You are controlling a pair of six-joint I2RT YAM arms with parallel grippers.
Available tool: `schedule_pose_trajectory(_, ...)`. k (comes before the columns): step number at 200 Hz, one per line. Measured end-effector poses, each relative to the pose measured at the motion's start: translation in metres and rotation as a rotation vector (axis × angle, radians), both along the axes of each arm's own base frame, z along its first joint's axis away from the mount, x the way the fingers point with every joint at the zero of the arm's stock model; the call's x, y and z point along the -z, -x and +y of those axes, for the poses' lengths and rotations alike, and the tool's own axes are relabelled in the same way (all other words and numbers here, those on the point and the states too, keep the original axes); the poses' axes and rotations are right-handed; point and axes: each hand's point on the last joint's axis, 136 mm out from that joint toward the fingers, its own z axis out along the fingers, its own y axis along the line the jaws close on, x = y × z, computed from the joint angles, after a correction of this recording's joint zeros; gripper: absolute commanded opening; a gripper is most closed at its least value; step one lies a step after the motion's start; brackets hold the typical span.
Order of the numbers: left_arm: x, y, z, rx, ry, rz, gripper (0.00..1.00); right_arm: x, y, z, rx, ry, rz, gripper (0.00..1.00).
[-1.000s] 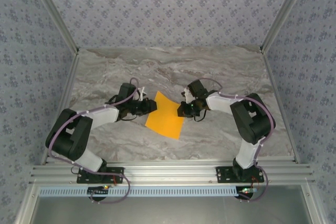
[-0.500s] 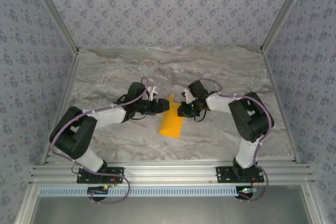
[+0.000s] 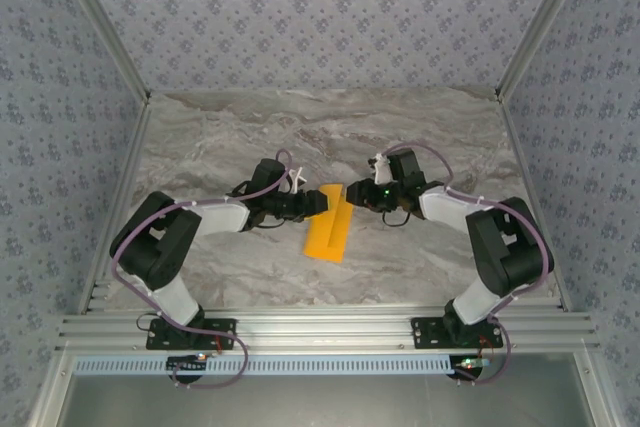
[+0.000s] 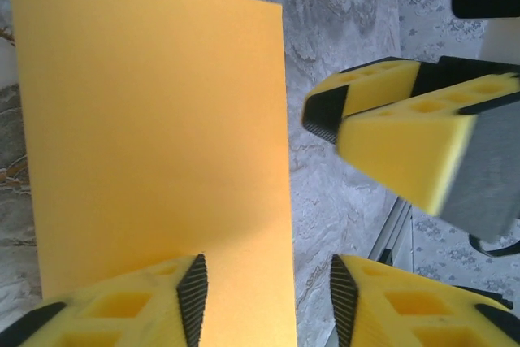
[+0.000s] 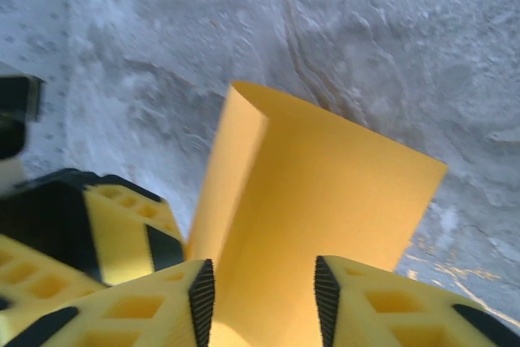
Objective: Fold a paper plane with a square sheet of paper (fold left side to right side)
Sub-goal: First fold in half a square sheet of paper at the center of the table.
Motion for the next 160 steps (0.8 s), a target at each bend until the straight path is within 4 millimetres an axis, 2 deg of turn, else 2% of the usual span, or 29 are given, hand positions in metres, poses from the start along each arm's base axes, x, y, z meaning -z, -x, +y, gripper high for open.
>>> schedule_pose_trajectory(56,0.008,-0.001,0.0,-0.007,-0.013,0.014,0.37,-0.002,0.003,0.018,0.006,-0.104,0.045,0.44)
schedule_pose_trajectory(91,0.009,-0.001,0.001,-0.007,-0.014,0.017,0.37,0.01,0.008,0.025,-0.001,-0.105,0.095,0.34)
schedule_pose_trajectory(137,0.007,-0.002,0.0,-0.007,-0.012,0.012,0.37,0.021,0.009,0.026,-0.003,-0.085,0.129,0.09)
schedule_pose_trajectory(160,0.009,-0.004,0.001,-0.017,-0.022,0.01,0.43,0.022,0.008,0.024,-0.003,-0.065,0.133,0.03)
